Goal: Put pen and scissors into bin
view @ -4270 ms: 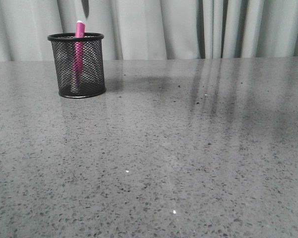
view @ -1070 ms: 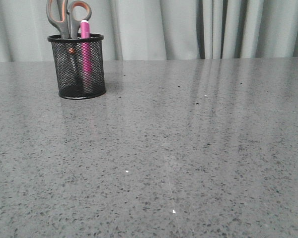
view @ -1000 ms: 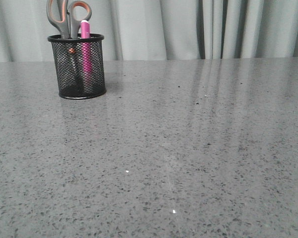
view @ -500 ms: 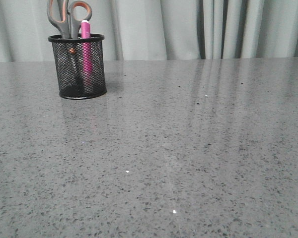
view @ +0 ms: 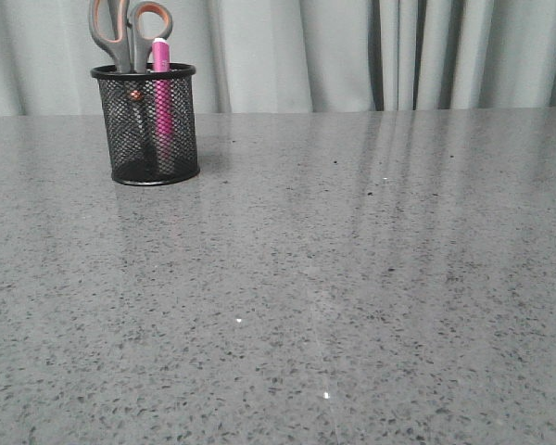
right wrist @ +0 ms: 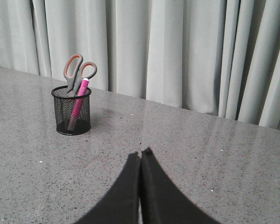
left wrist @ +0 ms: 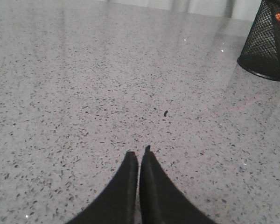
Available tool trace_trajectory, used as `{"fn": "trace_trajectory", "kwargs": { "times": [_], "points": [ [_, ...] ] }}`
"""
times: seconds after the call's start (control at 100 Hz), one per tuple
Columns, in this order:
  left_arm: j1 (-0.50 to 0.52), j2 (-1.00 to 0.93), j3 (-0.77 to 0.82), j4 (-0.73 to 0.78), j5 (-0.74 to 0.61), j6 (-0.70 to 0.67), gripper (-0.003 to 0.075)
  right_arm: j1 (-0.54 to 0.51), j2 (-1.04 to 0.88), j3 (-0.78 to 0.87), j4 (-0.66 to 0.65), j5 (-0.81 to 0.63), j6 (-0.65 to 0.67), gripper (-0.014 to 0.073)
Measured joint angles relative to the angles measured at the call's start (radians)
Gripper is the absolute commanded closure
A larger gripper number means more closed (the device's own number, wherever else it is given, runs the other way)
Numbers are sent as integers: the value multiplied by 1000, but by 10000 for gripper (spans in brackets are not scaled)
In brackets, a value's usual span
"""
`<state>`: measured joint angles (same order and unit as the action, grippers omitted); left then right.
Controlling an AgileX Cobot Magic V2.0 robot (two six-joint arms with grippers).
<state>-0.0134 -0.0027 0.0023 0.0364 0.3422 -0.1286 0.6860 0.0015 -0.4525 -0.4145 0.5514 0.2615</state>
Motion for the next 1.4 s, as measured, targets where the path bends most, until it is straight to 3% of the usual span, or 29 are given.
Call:
{"fn": "trace_trajectory", "kwargs": {
  "times": [0.68,0.84,0.98,1.2,1.4],
  "points": [
    [2,0,0,-4,2,-3,739,0,0,2,0,0,-1,664],
    [2,0,0,-4,2,-3,739,-19,0,68,-74,20,-1,663],
    [2,0,0,-4,2,-3,739,-118,0,195,1,-120,-14,664],
    [2,0,0,-4,2,-3,739,-440,16,414,284,-391,-213,663],
    [2,0,0,-4,3,-3,739,-572,-8,464,334,-384,-246,664]
  ]
}}
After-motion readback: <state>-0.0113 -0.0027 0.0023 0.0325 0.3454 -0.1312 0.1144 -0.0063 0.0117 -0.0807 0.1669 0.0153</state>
